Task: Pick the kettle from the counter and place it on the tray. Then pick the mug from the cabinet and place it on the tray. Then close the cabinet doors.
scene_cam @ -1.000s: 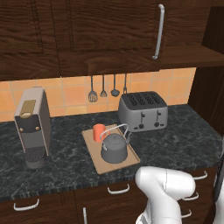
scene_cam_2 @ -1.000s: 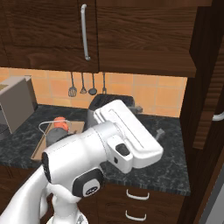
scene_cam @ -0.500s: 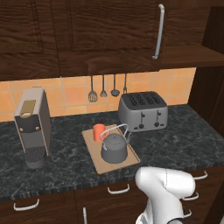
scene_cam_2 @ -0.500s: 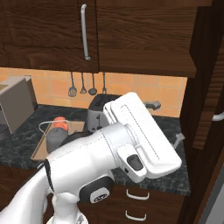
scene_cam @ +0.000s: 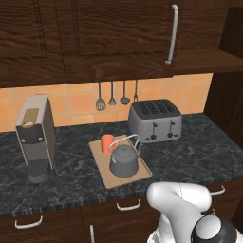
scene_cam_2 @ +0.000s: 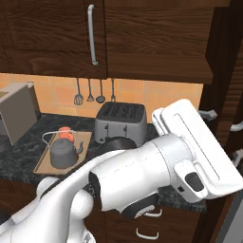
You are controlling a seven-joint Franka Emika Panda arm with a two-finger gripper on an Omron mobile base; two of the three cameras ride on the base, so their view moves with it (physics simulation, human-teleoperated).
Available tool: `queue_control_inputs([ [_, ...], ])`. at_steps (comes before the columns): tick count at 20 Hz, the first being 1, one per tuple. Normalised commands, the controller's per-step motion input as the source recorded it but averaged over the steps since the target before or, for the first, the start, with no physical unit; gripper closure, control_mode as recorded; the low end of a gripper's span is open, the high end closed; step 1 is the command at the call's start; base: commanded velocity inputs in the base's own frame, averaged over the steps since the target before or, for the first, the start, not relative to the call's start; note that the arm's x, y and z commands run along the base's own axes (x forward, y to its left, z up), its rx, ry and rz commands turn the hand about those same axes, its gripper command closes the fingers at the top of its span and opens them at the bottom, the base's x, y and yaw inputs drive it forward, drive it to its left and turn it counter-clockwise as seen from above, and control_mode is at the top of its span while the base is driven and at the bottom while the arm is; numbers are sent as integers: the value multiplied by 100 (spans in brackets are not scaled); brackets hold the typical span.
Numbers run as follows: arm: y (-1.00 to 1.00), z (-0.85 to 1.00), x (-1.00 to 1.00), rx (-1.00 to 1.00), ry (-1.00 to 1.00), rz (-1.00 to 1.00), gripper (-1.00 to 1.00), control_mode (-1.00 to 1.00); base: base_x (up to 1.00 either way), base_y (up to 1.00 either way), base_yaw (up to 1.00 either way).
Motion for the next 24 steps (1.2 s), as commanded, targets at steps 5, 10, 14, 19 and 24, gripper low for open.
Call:
queue_control_inputs([
  [5, -48, -20, 10, 2, 19, 25, -100, -100, 0, 0, 0],
  [10, -20, -40, 17, 4, 21, 45, -100, -100, 0, 0, 0],
  [14, 26, -53, 0, 8, 15, 69, -100, -100, 0, 0, 0],
  [19, 53, -11, 19, 11, 3, 69, -100, -100, 0, 0, 0],
  [24, 28, 61, 55, 17, -12, 42, -100, -100, 0, 0, 0],
])
